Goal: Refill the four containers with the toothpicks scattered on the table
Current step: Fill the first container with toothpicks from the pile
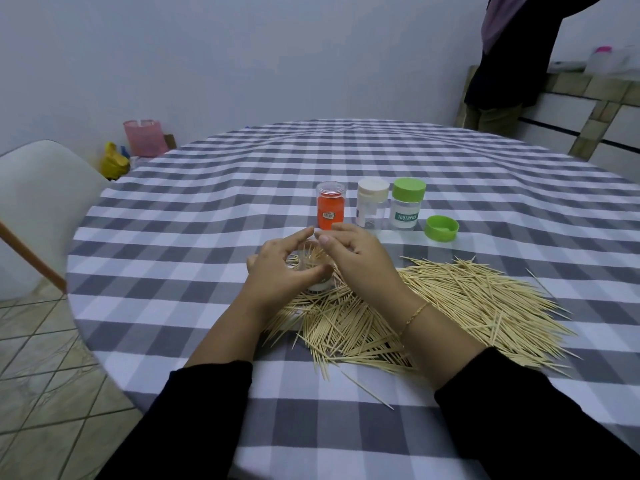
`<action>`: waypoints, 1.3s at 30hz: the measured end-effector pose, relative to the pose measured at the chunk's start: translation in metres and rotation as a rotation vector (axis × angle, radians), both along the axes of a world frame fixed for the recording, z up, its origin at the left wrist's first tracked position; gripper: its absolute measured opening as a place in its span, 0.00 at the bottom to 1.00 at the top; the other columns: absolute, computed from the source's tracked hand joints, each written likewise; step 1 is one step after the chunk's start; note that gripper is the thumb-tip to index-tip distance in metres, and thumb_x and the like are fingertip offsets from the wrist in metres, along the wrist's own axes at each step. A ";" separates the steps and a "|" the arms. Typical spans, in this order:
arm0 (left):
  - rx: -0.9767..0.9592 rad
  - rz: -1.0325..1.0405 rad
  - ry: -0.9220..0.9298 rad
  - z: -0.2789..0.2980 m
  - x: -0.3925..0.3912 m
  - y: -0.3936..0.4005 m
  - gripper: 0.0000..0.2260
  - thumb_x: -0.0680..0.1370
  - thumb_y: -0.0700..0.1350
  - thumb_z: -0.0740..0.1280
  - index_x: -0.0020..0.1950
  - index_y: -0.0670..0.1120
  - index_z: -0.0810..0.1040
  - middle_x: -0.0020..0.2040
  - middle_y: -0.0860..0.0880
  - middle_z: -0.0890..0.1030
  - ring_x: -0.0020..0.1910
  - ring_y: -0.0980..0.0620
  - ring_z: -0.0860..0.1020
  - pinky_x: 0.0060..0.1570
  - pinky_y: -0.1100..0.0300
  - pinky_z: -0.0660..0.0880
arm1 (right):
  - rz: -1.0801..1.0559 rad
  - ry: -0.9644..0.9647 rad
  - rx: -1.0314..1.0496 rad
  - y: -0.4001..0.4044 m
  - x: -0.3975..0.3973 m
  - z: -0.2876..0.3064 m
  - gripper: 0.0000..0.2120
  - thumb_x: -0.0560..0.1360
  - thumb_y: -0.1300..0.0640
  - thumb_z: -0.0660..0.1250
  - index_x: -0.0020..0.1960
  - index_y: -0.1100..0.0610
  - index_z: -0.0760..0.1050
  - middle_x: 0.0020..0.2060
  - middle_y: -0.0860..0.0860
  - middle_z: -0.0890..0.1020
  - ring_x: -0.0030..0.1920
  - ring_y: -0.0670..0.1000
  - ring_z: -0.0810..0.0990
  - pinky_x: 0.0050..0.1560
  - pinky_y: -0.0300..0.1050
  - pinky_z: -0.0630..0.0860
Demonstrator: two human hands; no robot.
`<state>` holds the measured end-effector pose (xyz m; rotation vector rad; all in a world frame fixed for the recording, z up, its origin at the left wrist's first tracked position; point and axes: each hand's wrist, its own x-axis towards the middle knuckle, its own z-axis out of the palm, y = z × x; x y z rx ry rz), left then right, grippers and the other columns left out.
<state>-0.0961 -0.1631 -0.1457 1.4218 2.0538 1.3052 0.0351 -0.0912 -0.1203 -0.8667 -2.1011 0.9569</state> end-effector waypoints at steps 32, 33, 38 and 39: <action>-0.111 0.036 -0.003 0.007 0.003 -0.004 0.42 0.57 0.71 0.70 0.70 0.62 0.70 0.68 0.51 0.71 0.72 0.49 0.63 0.71 0.41 0.58 | -0.211 -0.914 0.476 0.032 0.030 -0.002 0.06 0.75 0.54 0.65 0.51 0.50 0.78 0.48 0.50 0.80 0.56 0.54 0.71 0.54 0.53 0.61; -0.112 0.035 -0.001 0.007 0.003 -0.004 0.42 0.56 0.72 0.70 0.70 0.62 0.70 0.69 0.51 0.71 0.72 0.49 0.63 0.72 0.41 0.58 | -0.215 -0.874 0.442 0.034 0.031 -0.002 0.06 0.76 0.54 0.64 0.51 0.50 0.78 0.48 0.49 0.80 0.56 0.54 0.71 0.54 0.53 0.60; -0.123 0.043 0.007 0.010 0.004 -0.005 0.40 0.59 0.70 0.74 0.70 0.62 0.70 0.69 0.51 0.70 0.72 0.48 0.61 0.72 0.41 0.56 | -0.163 -0.637 0.183 0.033 0.035 0.009 0.09 0.80 0.53 0.58 0.42 0.49 0.74 0.44 0.48 0.80 0.52 0.53 0.75 0.54 0.51 0.59; -0.126 0.044 0.010 0.011 0.005 -0.005 0.40 0.60 0.69 0.73 0.70 0.62 0.70 0.69 0.50 0.70 0.72 0.48 0.61 0.72 0.41 0.56 | -0.146 -0.627 0.174 0.033 0.035 0.011 0.10 0.80 0.53 0.58 0.42 0.49 0.74 0.44 0.48 0.81 0.52 0.53 0.75 0.55 0.51 0.59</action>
